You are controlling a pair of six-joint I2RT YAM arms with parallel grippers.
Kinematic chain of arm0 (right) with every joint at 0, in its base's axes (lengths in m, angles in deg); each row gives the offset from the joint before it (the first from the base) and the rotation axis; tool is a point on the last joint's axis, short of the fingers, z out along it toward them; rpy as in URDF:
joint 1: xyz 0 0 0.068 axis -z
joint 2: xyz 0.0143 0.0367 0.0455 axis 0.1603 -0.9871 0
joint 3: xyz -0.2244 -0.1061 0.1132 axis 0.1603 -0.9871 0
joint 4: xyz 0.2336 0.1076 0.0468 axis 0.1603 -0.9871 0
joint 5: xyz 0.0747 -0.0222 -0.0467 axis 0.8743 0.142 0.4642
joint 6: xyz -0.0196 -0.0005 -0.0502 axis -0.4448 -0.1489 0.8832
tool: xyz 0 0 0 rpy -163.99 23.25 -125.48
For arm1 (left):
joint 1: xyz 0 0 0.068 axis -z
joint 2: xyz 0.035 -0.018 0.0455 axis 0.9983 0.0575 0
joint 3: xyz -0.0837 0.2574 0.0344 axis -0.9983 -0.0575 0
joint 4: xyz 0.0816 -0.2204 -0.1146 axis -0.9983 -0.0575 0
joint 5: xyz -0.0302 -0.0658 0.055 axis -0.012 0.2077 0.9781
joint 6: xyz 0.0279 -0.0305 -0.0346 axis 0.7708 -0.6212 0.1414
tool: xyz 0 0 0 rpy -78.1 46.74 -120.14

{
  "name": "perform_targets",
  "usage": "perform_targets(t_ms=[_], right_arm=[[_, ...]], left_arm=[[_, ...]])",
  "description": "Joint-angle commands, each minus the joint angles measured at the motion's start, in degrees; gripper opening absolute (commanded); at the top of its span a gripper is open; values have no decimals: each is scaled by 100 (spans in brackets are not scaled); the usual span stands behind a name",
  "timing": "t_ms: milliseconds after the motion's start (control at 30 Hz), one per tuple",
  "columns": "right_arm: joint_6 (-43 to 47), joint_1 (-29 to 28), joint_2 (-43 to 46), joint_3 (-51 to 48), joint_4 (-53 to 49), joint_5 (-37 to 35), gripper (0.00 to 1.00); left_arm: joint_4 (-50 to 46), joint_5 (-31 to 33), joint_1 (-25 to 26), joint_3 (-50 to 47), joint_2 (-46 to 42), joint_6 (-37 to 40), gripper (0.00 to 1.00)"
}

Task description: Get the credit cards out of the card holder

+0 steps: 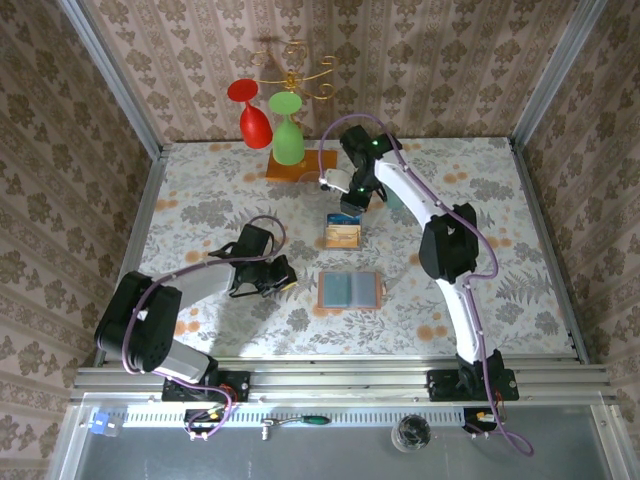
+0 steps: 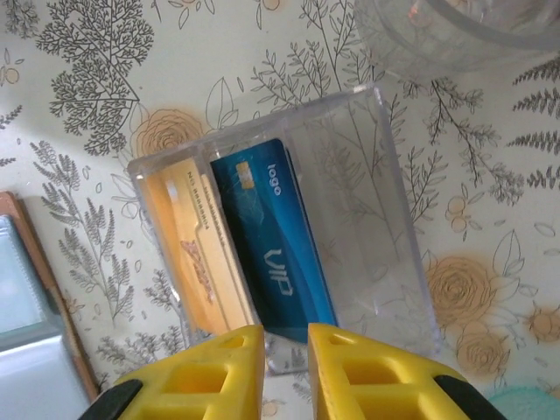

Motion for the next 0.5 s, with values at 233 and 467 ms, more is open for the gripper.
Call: perform_targets(t_ms=[233,467], right_arm=[[-2395,23,1460,-2261,1778,187,23],[-4565,-46,2497,-4023,3032,81,25]], left_arm=[[357,-84,111,140,90,15,8],[735,-63,311,170,350,-130,8]])
